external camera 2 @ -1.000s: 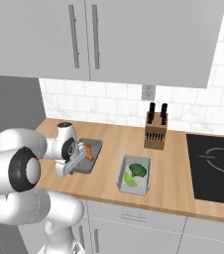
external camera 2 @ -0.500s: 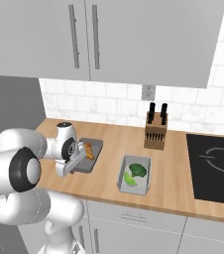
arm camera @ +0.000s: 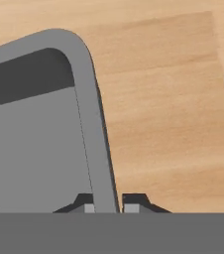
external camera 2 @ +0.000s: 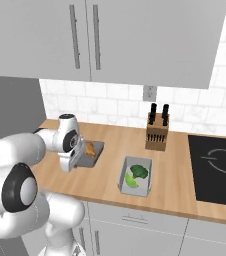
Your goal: Take the meat container that has the chicken drumstick and place it on the second highest rack of the freezer. Then take the vegetable container that has the broccoli and lemon wedge and place it on the highest rack of the freezer.
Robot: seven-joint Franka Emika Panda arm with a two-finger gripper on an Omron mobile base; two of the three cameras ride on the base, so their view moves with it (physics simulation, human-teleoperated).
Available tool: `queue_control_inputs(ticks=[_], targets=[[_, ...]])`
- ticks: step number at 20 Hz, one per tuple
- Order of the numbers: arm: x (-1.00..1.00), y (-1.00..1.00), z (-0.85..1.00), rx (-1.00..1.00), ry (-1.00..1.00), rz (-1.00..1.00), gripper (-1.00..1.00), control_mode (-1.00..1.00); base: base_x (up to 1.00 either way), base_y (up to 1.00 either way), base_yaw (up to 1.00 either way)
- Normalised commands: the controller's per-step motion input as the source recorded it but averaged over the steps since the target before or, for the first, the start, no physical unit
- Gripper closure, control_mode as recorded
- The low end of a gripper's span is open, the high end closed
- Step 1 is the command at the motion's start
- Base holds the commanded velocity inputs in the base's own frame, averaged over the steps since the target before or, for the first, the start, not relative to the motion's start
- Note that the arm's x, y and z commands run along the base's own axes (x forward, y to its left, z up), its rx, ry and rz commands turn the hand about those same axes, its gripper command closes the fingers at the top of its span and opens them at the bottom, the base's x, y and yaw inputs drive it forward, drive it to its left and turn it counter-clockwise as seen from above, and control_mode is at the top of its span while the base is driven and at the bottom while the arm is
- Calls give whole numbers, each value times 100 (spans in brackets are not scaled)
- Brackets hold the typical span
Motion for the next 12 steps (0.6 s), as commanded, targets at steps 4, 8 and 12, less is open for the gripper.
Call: queue_control_inputs(ticks=[4,8,12], targets=[[0,1,71,0,0,7,100,-100,0,0,0],[-3,0,65,0,0,4,100,-100,0,0,0],[-30,-18,39,0,0,9,100,-100,0,0,0]])
